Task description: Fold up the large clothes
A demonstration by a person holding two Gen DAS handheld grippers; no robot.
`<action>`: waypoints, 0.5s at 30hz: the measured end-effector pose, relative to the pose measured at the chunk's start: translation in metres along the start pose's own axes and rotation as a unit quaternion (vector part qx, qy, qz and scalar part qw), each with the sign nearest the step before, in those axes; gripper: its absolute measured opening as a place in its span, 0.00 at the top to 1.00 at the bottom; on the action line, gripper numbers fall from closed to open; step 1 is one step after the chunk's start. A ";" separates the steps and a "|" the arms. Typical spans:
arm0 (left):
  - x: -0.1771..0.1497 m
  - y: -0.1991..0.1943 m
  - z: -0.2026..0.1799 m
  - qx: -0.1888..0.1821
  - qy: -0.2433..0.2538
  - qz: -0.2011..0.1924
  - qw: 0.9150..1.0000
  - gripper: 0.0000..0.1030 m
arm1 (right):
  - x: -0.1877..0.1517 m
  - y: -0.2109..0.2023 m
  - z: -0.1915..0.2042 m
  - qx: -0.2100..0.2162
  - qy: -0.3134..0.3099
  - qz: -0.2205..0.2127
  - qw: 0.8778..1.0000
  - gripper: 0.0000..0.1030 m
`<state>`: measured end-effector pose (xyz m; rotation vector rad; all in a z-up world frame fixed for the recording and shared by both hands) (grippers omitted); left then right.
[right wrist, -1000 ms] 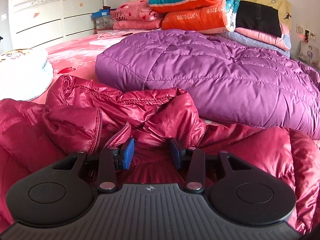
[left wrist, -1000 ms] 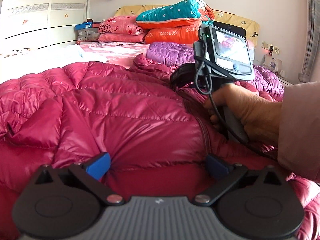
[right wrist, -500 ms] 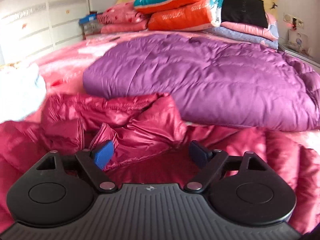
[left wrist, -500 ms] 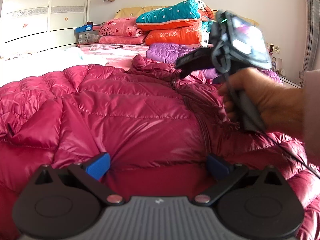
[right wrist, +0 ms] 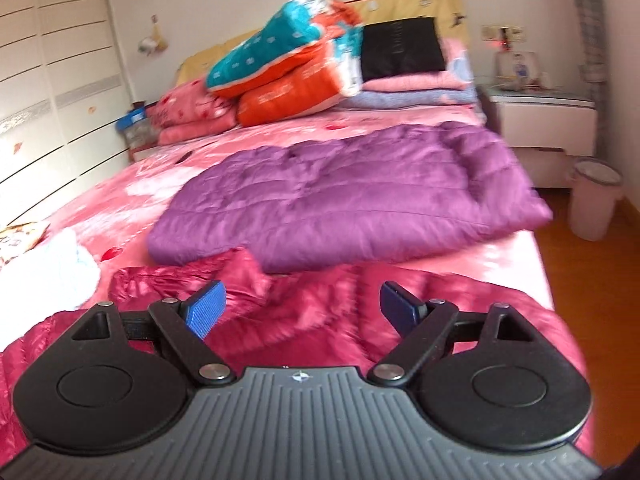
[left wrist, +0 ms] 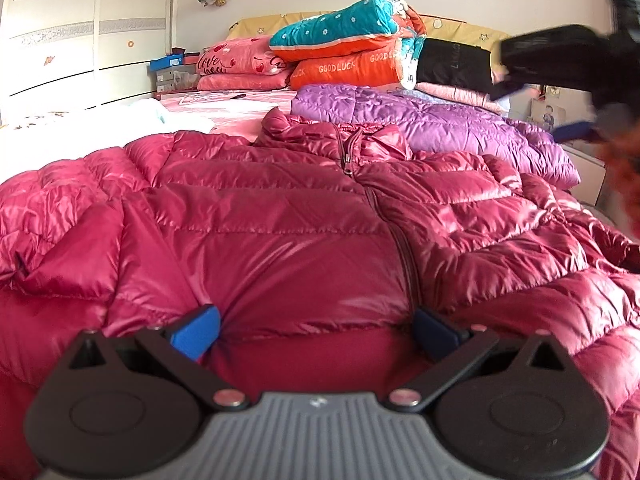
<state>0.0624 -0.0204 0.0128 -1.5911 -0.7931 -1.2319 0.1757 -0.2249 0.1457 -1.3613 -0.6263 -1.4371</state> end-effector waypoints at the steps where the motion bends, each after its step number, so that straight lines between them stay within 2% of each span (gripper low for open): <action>1: 0.000 0.000 -0.001 0.001 0.003 0.001 1.000 0.00 | 0.000 -0.009 -0.007 -0.006 0.001 0.000 1.000 0.00; 6: -0.001 0.002 -0.002 0.004 0.010 0.006 1.000 0.00 | -0.005 -0.059 -0.038 -0.030 0.002 -0.011 0.999 0.00; 9: -0.002 0.002 -0.002 0.003 0.010 0.007 1.000 0.00 | -0.009 -0.091 -0.070 -0.044 0.033 -0.011 0.998 0.00; 15: -0.002 0.003 -0.003 0.003 0.011 0.009 1.000 0.00 | -0.028 -0.134 -0.143 -0.130 0.066 -0.007 0.989 0.00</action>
Point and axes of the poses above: each gripper's, at about its wrist camera, not at the fingertips, and y roughly the way its jaws point, z to its left, x to its top, the point moved 4 cm from there along y, roughly the way its jaws point, and after that the axes turned 15 degrees about -z, right-handed, at the moved point
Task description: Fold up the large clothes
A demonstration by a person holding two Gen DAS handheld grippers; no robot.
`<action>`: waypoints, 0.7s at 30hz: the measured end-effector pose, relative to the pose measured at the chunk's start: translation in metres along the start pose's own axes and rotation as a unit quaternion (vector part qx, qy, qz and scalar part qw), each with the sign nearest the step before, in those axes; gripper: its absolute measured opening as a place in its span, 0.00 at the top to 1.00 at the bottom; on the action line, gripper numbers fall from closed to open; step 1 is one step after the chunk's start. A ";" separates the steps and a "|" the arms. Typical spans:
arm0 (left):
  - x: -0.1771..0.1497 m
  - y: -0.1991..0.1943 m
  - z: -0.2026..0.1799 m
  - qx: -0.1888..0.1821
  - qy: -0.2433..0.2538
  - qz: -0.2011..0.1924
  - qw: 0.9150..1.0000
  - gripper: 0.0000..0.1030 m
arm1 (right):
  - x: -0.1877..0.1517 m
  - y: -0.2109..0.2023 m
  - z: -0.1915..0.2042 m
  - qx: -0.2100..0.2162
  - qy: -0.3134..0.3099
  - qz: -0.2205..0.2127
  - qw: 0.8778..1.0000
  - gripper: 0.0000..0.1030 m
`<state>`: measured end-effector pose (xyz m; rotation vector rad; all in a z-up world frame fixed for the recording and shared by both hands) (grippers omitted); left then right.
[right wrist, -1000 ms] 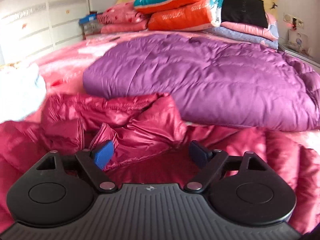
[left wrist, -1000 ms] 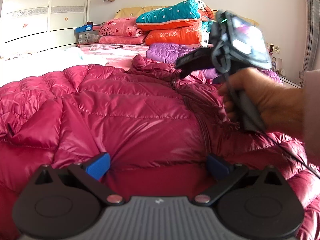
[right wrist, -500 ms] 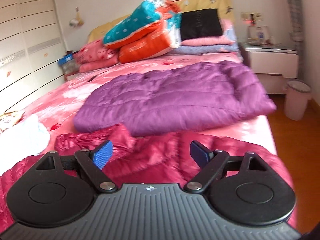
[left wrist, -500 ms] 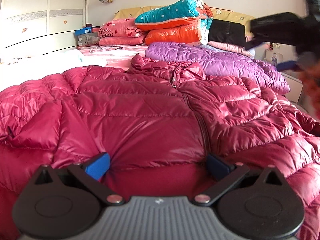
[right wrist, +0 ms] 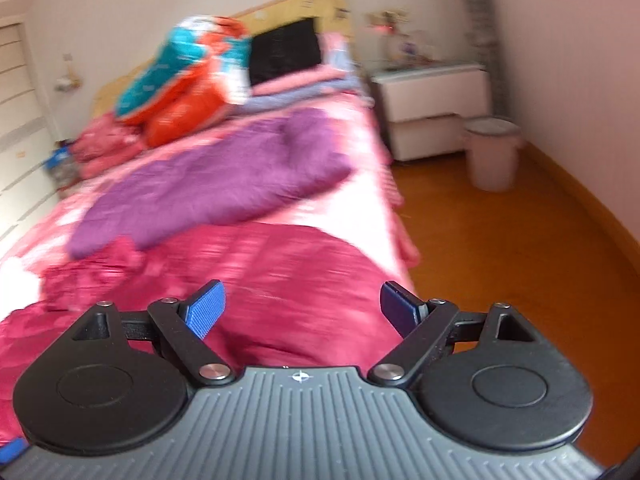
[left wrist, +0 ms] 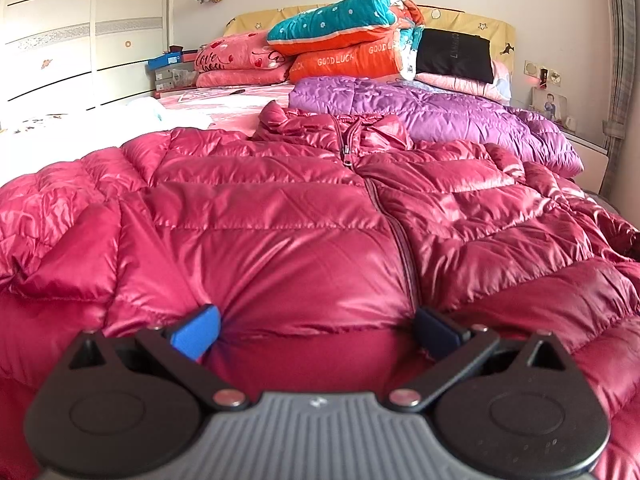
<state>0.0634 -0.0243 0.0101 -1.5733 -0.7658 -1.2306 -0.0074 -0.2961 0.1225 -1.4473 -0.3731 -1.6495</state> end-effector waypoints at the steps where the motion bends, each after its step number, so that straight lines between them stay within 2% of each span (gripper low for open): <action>1: 0.000 0.000 0.000 0.000 0.001 0.000 1.000 0.00 | 0.000 -0.001 -0.013 -0.012 0.008 0.002 1.000 0.00; 4: 0.000 0.000 -0.001 0.002 0.003 0.001 1.000 0.00 | -0.004 -0.005 -0.047 -0.033 0.048 0.007 0.998 0.00; 7: 0.000 0.000 -0.001 0.002 0.004 0.001 1.000 0.00 | -0.014 -0.003 -0.086 -0.038 0.119 0.027 0.992 0.00; 9: 0.000 0.000 -0.001 0.002 0.005 0.001 1.000 0.00 | -0.025 0.000 -0.110 -0.046 0.187 0.049 0.980 0.00; 10: 0.000 0.000 -0.001 0.002 0.005 0.001 1.000 0.00 | -0.033 -0.001 -0.123 -0.047 0.229 0.062 0.970 0.00; 13: 0.000 0.000 -0.002 0.004 0.011 0.002 1.000 0.00 | -0.065 -0.002 -0.158 -0.054 0.354 0.102 0.928 0.00; 16: 0.000 0.000 -0.002 0.006 0.016 0.003 1.000 0.00 | -0.102 -0.004 -0.178 -0.061 0.463 0.141 0.873 0.00; 21: 0.001 0.000 -0.004 0.007 0.018 0.003 1.000 0.00 | -0.155 -0.008 -0.186 -0.064 0.580 0.184 0.791 0.00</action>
Point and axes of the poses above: each gripper's, at about its wrist camera, not at the fingertips, and y roughly the way its jaws point, z to its left, x to its top, the point moved 4 cm from there along y, roughly the way its jaws point, and after that the axes turned 15 degrees about -z, right-handed, at the moved point
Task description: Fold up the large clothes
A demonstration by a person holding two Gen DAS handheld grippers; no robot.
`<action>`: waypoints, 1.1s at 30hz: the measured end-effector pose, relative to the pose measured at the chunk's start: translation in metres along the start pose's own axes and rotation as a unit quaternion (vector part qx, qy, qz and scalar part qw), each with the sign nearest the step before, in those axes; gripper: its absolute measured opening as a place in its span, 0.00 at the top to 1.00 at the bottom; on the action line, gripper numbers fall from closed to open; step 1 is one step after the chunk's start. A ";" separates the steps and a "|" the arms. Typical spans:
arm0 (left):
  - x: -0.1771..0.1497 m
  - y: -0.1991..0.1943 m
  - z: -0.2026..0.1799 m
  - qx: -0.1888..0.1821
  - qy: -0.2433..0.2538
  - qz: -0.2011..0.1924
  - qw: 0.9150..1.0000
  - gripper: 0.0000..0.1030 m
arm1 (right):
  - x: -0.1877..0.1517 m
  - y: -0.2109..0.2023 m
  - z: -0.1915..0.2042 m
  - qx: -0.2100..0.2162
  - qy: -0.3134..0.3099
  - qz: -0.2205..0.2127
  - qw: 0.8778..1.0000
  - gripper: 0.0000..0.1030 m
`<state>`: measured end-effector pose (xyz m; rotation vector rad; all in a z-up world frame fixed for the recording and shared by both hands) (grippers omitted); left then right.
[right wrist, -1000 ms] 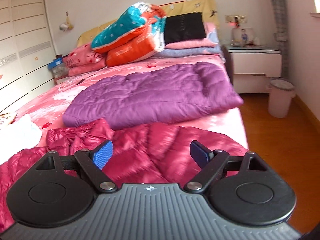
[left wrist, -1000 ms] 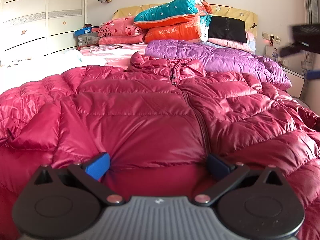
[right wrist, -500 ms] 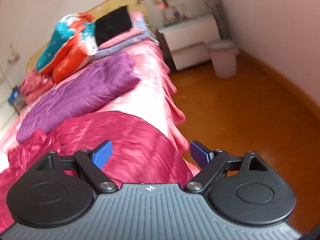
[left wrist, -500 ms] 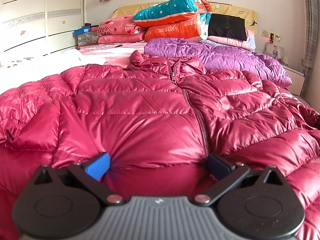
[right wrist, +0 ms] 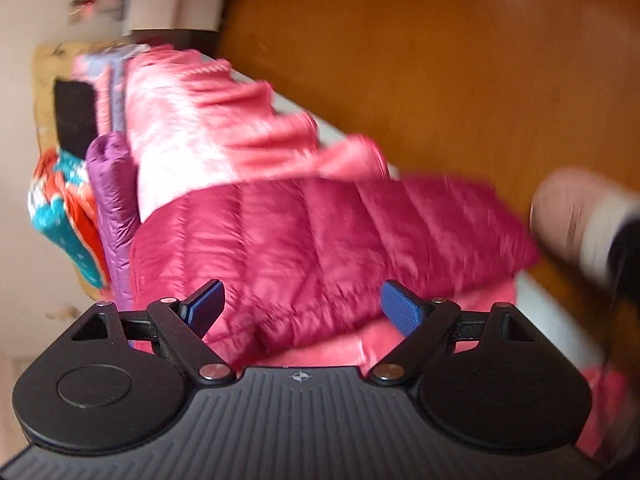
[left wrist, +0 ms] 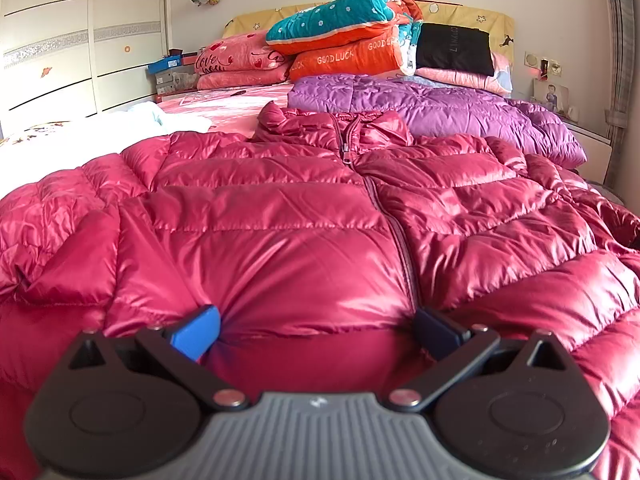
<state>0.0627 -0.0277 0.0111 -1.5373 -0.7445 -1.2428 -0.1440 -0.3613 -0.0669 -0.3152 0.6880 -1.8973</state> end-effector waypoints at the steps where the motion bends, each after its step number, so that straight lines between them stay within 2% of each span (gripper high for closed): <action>1: 0.000 0.000 -0.001 0.001 0.003 0.000 1.000 0.00 | -0.003 0.003 -0.008 0.000 0.028 0.008 1.000 0.00; 7: 0.002 -0.002 -0.003 0.008 0.015 -0.001 1.000 0.00 | -0.022 0.016 -0.030 0.008 0.117 0.026 0.993 0.00; 13: 0.004 -0.002 -0.006 0.014 0.025 0.000 1.000 0.00 | -0.017 0.040 -0.047 0.005 0.171 -0.014 0.985 0.00; 17: 0.003 -0.002 -0.006 0.016 0.029 0.000 0.999 0.00 | -0.026 0.049 -0.055 -0.011 0.178 -0.020 0.984 0.00; 23: 0.003 -0.002 -0.006 0.014 0.024 -0.002 1.000 0.00 | -0.020 0.061 -0.079 -0.020 0.262 -0.044 0.964 0.00; 26: 0.002 -0.003 -0.006 0.014 0.023 -0.002 1.000 0.00 | -0.017 0.063 -0.075 -0.005 0.259 -0.051 0.965 0.01; 28: 0.002 -0.003 -0.006 0.014 0.023 -0.002 1.000 0.00 | -0.012 0.060 -0.075 0.013 0.251 -0.057 0.966 0.08; 33: 0.002 -0.003 -0.006 0.015 0.026 -0.002 1.000 0.00 | -0.002 0.054 -0.066 0.025 0.206 -0.075 0.975 0.46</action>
Point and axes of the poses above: each gripper's, at about its wrist camera, not at the fingertips, and y roughly the way its jaws point, z to its left, x to its top, the point moved 4 cm from there along y, roughly the way its jaws point, and after that the axes turned 15 degrees about -z, right-handed, at the moved point
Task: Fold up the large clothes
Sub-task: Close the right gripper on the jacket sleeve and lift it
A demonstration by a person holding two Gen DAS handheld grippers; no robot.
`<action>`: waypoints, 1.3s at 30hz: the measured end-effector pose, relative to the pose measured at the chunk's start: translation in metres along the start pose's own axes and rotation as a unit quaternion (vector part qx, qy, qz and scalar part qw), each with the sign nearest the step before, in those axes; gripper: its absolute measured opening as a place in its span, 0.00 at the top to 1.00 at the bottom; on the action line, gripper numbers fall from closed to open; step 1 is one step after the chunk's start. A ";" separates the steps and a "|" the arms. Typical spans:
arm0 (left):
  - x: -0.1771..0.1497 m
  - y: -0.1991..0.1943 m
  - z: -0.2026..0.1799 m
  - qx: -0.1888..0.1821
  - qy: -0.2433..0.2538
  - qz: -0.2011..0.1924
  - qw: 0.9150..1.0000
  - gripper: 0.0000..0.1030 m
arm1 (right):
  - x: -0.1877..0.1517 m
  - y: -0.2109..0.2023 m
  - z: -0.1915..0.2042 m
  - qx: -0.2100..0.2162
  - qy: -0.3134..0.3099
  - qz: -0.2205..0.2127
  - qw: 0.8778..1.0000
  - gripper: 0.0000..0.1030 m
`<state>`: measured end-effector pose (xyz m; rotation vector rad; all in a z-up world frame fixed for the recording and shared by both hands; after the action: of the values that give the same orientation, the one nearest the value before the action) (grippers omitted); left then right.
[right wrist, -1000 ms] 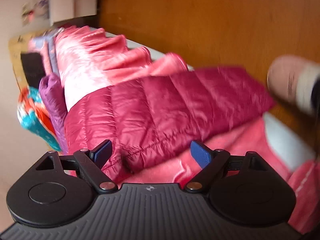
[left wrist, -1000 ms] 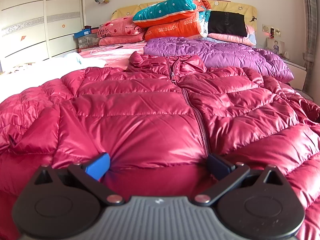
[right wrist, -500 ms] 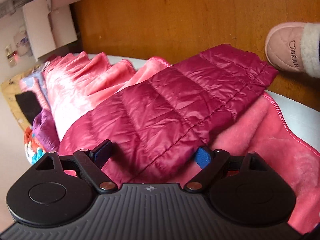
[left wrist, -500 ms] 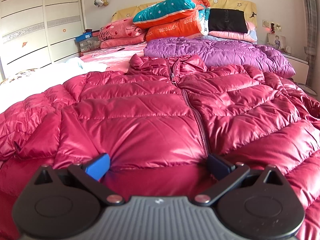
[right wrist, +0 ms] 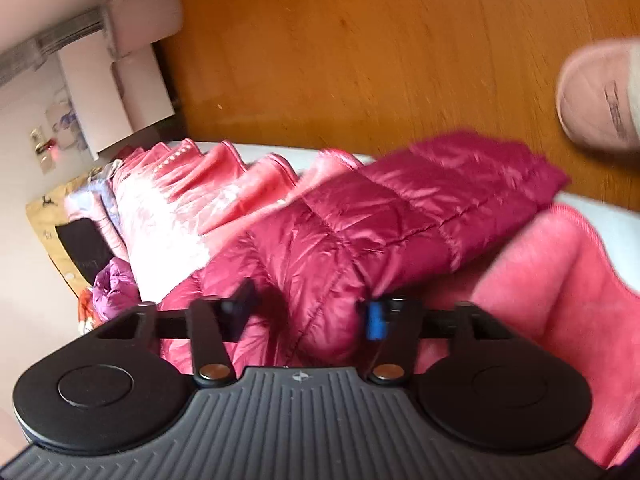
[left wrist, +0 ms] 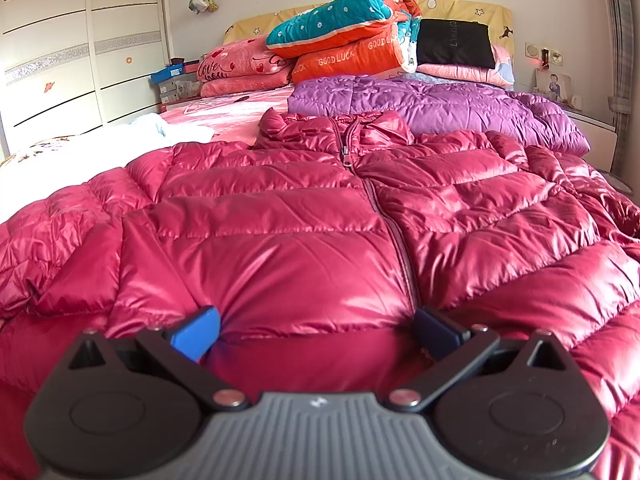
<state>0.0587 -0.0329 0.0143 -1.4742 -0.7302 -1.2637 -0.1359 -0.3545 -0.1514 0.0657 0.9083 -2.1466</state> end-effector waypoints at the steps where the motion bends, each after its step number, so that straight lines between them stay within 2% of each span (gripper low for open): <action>1: 0.000 0.000 0.000 0.000 0.000 0.001 1.000 0.00 | 0.001 -0.002 0.003 0.005 -0.009 -0.006 1.000 0.54; 3: 0.001 0.000 0.000 0.000 -0.001 0.002 1.000 0.00 | 0.005 -0.007 0.013 0.016 -0.030 -0.018 0.999 0.62; 6: 0.004 0.000 0.000 -0.001 -0.006 0.008 1.000 0.00 | 0.007 -0.015 0.037 0.041 -0.077 -0.039 0.995 0.70; 9: 0.009 -0.004 0.004 -0.002 -0.022 0.012 1.000 0.00 | 0.008 -0.030 0.072 0.075 -0.148 -0.062 0.984 0.74; 15: 0.028 -0.027 0.022 0.006 -0.063 -0.019 0.998 0.03 | -0.008 -0.064 0.134 0.138 -0.265 -0.095 0.950 0.76; 17: 0.036 -0.033 0.029 0.007 -0.066 -0.030 0.997 0.04 | -0.018 -0.076 0.150 0.145 -0.310 -0.109 0.933 0.76; 20: 0.046 -0.038 0.045 0.011 -0.098 -0.042 0.994 0.04 | -0.041 -0.087 0.172 0.153 -0.379 -0.117 0.905 0.77; 24: 0.051 -0.034 0.062 0.036 -0.119 -0.040 0.991 0.04 | -0.082 -0.102 0.200 0.176 -0.477 -0.119 0.853 0.77; 26: 0.053 -0.033 0.071 0.050 -0.123 -0.047 0.990 0.04 | -0.108 -0.111 0.215 0.196 -0.522 -0.116 0.822 0.77; 30: 0.051 -0.027 0.094 0.073 -0.165 -0.050 0.982 0.04 | -0.177 -0.119 0.242 0.241 -0.622 -0.114 0.736 0.77; 34: 0.056 -0.019 0.106 0.079 -0.174 -0.062 0.980 0.04 | -0.253 -0.123 0.252 0.282 -0.684 -0.087 0.667 0.77; 36: 0.061 -0.016 0.111 0.082 -0.172 -0.073 0.979 0.04 | -0.293 -0.123 0.251 0.300 -0.717 -0.072 0.625 0.77; 39: 0.067 -0.014 0.117 0.085 -0.173 -0.089 0.977 0.04 | -0.351 -0.125 0.237 0.323 -0.767 -0.046 0.553 0.77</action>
<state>0.1031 0.0704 0.0906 -1.5284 -1.1940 -1.0541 0.0772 -0.2215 0.2123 -1.2981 -0.9332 -1.5394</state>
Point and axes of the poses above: each gripper's, at about its wrist camera, not at the fingertips, and y roughly the way its jaws point, z to its left, x to its top, the point moved 4 cm from there along y, roughly the way its jaws point, and after that the axes turned 15 degrees about -z, right-handed, at the moved point
